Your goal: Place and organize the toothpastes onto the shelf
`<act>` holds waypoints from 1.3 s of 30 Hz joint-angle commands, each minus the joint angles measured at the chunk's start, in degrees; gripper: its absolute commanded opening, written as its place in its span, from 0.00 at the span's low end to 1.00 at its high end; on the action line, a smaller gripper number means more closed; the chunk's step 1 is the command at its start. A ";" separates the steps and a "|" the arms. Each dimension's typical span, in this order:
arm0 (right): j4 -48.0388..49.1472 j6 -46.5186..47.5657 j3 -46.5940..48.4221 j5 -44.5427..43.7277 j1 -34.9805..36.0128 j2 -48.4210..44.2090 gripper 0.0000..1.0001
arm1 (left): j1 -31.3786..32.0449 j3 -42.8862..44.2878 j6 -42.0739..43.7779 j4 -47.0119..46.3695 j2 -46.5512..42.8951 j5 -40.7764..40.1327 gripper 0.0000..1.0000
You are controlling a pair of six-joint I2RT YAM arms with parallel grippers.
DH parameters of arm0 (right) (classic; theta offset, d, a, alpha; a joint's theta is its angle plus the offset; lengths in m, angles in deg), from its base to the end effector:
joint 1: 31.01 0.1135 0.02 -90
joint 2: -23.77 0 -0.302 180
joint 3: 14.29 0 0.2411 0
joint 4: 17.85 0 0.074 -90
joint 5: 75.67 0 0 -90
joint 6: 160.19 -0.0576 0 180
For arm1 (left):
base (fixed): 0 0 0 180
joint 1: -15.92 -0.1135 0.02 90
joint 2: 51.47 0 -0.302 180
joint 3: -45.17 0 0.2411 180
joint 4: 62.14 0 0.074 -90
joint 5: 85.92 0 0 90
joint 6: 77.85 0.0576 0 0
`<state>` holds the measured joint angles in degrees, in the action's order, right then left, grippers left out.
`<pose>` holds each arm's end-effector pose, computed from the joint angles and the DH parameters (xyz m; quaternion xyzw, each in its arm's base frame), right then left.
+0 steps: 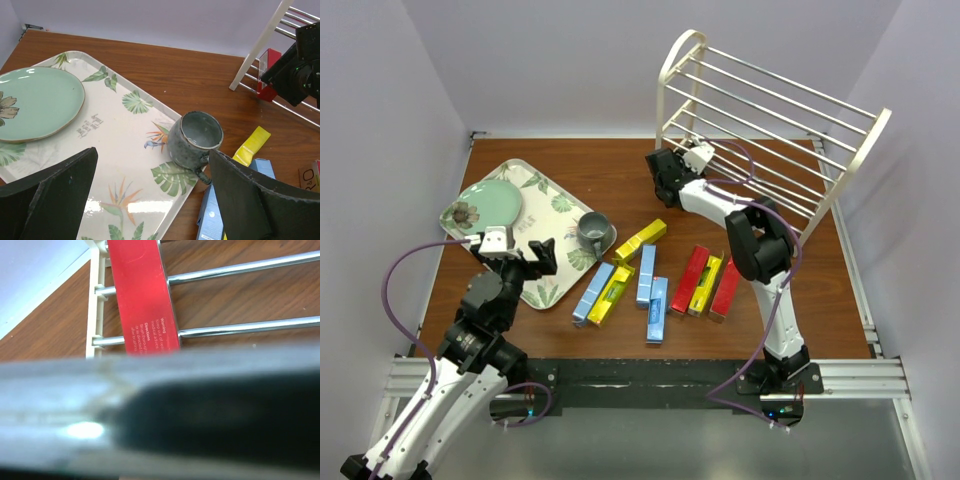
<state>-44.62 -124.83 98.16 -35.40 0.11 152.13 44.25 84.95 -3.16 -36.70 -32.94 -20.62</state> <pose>0.4688 0.2317 0.2088 0.3346 0.7792 -0.0345 0.5289 0.0857 -0.0188 0.2876 -0.0635 0.7274 -0.1017 0.6756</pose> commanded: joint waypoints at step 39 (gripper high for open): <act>6.38 4.35 -11.28 9.29 2.55 -18.13 0.91 | 0.93 0.39 0.55 -1.45 -1.65 0.10 0.98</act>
<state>-39.95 -122.79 89.29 -28.69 2.12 142.51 44.89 84.95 -3.18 -36.35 -34.06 -20.41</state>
